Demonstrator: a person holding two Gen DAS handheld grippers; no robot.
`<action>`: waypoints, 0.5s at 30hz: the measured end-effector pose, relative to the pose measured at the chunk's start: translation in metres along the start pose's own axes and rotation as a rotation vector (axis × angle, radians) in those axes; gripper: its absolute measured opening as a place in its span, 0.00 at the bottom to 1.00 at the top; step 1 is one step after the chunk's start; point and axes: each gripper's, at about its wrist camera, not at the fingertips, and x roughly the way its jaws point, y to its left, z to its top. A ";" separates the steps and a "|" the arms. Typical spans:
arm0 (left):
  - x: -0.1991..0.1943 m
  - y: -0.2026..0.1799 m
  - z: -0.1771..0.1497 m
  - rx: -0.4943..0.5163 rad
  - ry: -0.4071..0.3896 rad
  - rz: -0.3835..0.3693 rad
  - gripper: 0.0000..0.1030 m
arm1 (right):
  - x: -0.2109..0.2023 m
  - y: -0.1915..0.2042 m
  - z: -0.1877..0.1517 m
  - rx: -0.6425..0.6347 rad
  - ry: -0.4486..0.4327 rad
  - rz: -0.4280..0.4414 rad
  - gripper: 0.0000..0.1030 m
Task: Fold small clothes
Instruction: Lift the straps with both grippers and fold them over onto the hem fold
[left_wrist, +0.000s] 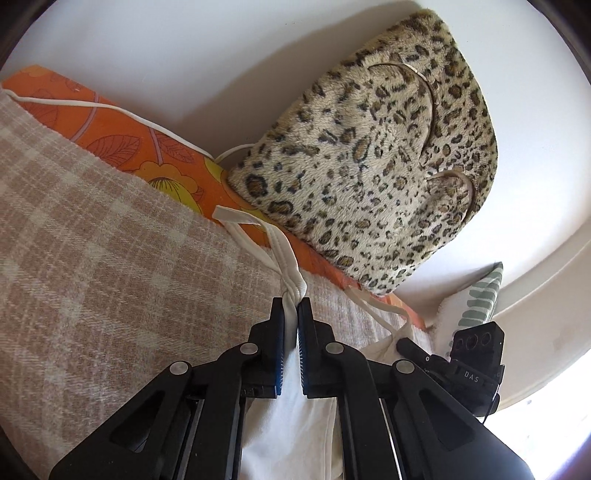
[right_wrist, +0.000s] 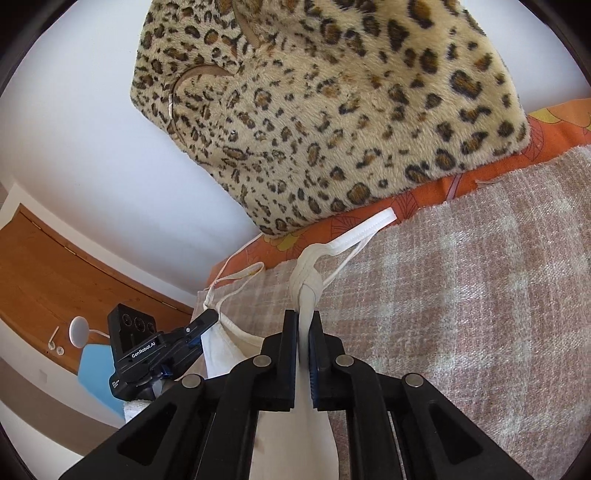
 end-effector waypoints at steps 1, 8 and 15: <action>-0.003 -0.003 -0.001 0.003 0.000 -0.006 0.05 | -0.003 0.003 -0.001 -0.003 -0.002 0.003 0.03; -0.028 -0.024 -0.010 0.025 -0.014 -0.038 0.04 | -0.024 0.021 -0.007 -0.021 -0.025 0.027 0.03; -0.059 -0.047 -0.026 0.056 -0.027 -0.048 0.04 | -0.051 0.040 -0.024 -0.043 -0.038 0.049 0.03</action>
